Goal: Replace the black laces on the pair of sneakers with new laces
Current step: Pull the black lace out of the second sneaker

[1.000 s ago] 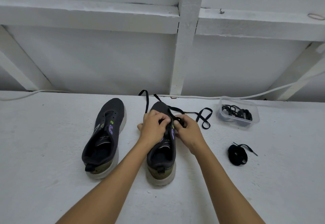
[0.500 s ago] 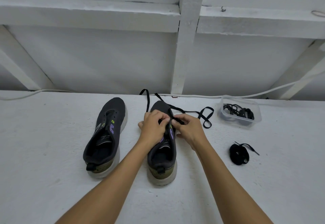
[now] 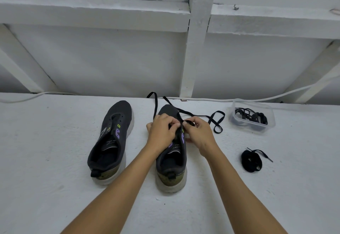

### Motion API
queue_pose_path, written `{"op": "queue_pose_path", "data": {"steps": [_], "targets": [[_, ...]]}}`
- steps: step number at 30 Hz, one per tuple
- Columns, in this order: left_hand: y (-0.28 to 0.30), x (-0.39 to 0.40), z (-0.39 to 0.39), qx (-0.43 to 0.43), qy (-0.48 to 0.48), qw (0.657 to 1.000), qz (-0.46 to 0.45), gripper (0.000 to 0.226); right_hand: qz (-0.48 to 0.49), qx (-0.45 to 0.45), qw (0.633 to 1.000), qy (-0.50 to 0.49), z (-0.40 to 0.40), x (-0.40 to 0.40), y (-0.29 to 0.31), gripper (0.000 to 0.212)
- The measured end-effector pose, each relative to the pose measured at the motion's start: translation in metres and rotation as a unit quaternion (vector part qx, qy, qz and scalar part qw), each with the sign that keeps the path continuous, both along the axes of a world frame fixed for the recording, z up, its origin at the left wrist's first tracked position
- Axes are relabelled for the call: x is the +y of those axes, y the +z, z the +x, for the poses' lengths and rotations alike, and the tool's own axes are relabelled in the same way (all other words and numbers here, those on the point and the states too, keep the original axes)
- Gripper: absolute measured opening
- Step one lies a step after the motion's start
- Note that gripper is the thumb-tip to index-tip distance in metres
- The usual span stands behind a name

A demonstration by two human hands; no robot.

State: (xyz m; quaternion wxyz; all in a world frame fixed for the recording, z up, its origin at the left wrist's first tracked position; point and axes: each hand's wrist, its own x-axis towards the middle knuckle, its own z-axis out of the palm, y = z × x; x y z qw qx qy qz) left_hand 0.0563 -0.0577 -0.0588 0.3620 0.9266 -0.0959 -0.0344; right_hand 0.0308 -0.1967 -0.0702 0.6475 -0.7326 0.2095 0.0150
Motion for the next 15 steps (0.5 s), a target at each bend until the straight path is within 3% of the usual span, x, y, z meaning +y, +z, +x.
{"op": "queue_pose_path", "data": {"steps": [2, 5, 7, 8, 12, 15], "targets": [[0.004, 0.003, 0.000, 0.030, 0.014, 0.999, -0.013, 0.013, -0.037, -0.027, 0.999, 0.005, -0.004, 0.003, -0.001, 0.013], [0.014, 0.009, -0.001, 0.115, 0.038, 0.987, -0.104, 0.021, -0.133, -0.067, 0.989, 0.014, -0.008, 0.008, 0.000, 0.012], [0.016, 0.013, -0.003, 0.148, 0.049, 0.979, -0.129, 0.014, -0.168, -0.077, 0.982, 0.024, -0.008, 0.011, 0.002, 0.011], [0.018, 0.013, -0.004, 0.150, 0.057, 0.979, -0.122, 0.007, -0.177, -0.076, 0.981, 0.029, -0.007, 0.012, 0.002, 0.012], [0.023, 0.008, -0.009, 0.146, 0.082, 0.980, -0.109, 0.025, -0.170, -0.057, 0.983, 0.030, -0.003, 0.008, 0.003, 0.015], [0.025, 0.003, -0.010, 0.170, 0.109, 0.970, -0.135, 0.019, -0.165, -0.069, 0.984, 0.016, -0.006, 0.010, 0.002, 0.017]]}}
